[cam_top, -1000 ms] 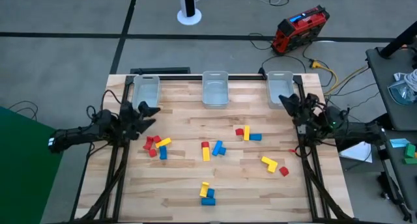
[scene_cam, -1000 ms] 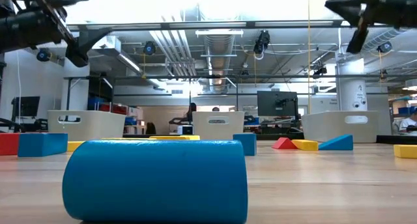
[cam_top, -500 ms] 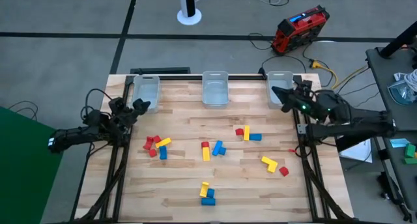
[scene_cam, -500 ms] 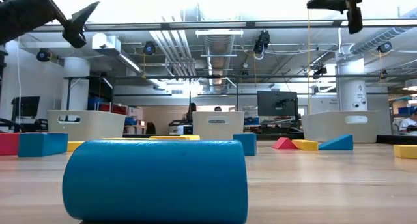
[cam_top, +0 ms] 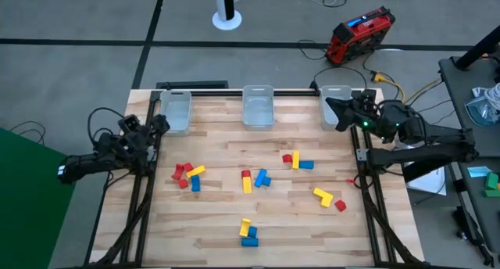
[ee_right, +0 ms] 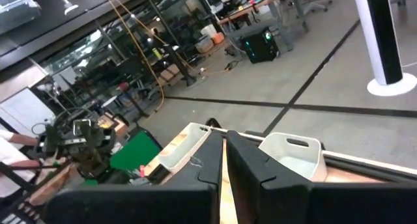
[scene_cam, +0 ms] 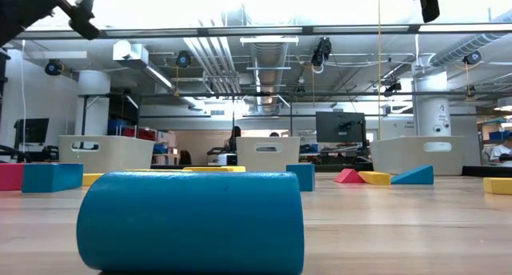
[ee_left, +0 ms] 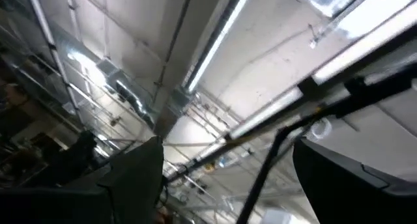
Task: Sort blocks
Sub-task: Put the red block into the left gray bin
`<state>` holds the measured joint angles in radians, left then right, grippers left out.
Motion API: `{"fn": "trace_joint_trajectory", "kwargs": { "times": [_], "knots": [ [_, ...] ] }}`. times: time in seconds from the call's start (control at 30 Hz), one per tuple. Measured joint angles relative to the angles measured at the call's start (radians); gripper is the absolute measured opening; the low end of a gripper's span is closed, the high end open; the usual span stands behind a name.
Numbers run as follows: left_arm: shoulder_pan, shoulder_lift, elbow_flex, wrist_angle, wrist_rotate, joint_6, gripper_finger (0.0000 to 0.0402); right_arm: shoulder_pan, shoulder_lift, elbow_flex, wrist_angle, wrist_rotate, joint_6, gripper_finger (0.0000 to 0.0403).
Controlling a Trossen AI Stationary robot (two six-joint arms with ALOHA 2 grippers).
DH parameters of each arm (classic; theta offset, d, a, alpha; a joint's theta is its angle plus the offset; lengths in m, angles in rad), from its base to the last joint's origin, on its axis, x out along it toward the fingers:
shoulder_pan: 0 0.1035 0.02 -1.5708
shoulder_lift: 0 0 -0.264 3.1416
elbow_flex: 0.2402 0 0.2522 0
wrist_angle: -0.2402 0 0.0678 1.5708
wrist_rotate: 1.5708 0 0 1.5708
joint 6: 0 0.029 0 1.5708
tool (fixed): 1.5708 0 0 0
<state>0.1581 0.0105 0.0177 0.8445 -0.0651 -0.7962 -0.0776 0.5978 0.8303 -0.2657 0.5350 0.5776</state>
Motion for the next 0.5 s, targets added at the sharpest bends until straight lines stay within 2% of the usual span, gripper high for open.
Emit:
{"fn": "trace_joint_trajectory", "kwargs": {
  "times": [0.13,0.23,0.37,0.5],
  "knots": [
    [0.001,0.001,0.004,-0.01,-0.006,0.001,0.0314,0.0,-0.001,0.0,-0.001,0.015,0.004,0.0013],
    [0.0,0.018,0.047,-0.117,-0.052,-0.011,0.0314,0.0,-0.001,0.0,0.0,0.015,0.022,0.0013],
    [0.0,0.087,0.18,-0.437,-0.108,-0.041,0.0314,0.0,-0.001,0.0,0.0,0.015,0.038,0.0013],
    [0.0,0.208,0.365,-0.876,-0.118,-0.137,0.0314,-0.016,0.001,0.004,0.0,0.015,0.087,0.0013]
  ]
}}
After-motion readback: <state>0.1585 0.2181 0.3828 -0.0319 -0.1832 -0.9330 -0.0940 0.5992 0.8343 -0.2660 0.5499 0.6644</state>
